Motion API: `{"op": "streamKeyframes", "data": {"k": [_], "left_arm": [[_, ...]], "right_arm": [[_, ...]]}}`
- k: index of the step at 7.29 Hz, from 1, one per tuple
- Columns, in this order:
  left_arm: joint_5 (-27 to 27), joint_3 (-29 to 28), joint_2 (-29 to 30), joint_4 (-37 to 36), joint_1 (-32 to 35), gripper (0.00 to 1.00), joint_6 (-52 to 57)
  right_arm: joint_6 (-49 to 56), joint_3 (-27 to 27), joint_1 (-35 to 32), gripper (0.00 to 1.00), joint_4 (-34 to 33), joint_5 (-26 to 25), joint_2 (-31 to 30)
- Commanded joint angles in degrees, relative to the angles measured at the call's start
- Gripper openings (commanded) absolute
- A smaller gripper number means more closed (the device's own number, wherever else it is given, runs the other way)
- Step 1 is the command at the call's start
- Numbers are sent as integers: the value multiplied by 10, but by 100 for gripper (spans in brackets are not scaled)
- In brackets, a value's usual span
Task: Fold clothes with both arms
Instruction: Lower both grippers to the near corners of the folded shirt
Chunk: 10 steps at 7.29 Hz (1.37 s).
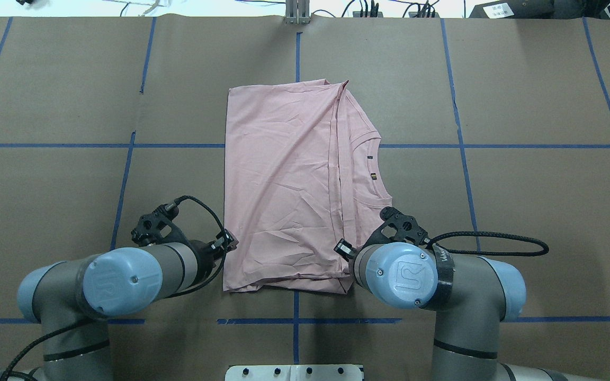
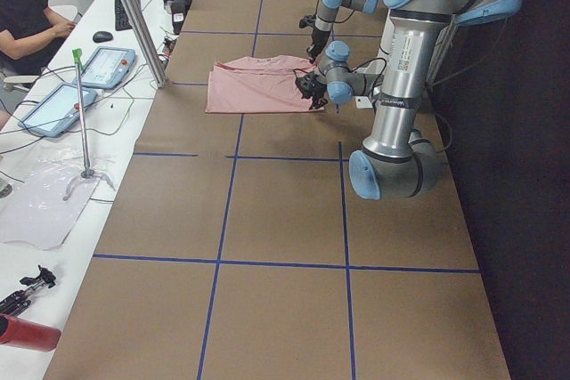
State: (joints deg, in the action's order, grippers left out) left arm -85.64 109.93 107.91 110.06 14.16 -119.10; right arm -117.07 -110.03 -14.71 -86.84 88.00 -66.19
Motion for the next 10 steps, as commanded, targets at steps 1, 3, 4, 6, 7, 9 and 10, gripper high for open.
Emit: {"op": "streamKeyframes", "data": {"k": [1,3,4,6,7,9,10], "left_arm": [[0,-2,-2,-10,-34,60,-15],[0,-6,1,-18,-43,53,-16],[0,-6,5,-32,-44,49,-16],[6,-6,7,-34,-46,0,-17],[8,-5,8,-34,-46,0,-17],[9,1,9,-34,-39,0,-17],[9,21,8,-50,-39,0,-17]], "right_arm": [[0,0,-1,0,0,0,-1],[0,-3,-1,0,0,0,-2],[0,-14,-1,0,0,0,-8],[0,-16,-1,0,0,0,-11],[0,-16,-1,0,-1,1,-11],[0,-16,-1,0,0,0,-13],[0,-24,-1,0,0,0,-15]]}}
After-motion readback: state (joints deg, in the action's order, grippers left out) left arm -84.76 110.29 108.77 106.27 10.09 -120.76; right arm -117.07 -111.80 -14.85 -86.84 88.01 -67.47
